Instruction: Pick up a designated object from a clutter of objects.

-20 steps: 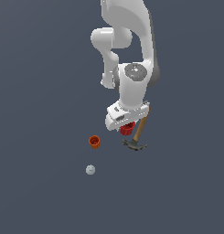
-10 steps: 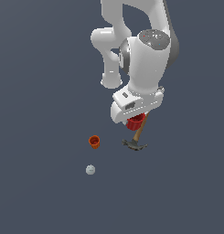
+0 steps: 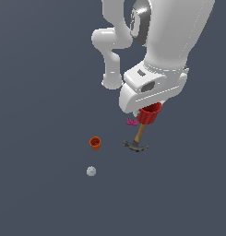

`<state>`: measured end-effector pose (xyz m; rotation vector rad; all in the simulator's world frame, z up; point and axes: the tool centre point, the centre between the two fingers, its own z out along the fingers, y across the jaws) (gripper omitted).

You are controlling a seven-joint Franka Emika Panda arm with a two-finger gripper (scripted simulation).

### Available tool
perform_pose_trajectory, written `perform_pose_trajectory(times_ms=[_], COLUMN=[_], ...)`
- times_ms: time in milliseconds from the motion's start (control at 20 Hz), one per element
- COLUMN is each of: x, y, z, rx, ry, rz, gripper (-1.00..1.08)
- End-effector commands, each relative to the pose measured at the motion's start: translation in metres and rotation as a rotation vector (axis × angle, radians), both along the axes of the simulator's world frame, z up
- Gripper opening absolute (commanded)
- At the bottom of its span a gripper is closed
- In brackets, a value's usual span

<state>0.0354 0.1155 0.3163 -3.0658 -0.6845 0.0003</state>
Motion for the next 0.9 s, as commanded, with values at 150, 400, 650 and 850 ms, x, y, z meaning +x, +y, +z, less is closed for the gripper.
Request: perform_pose_trajectory(times_ms=[150, 400, 650, 850], x=[0.013, 0.02, 0.024, 0.026], y=[0.008, 0.013, 0.016, 0.016], z=[0.036, 0.056, 0.065, 0.067], rx=[0.0, 0.0, 0.0, 0.0], ry=[0.0, 0.0, 0.0, 0.0], rz=[-0.001, -0.001, -0.001, -0.001], gripper=[-1.0, -1.0, -1.0, -1.0])
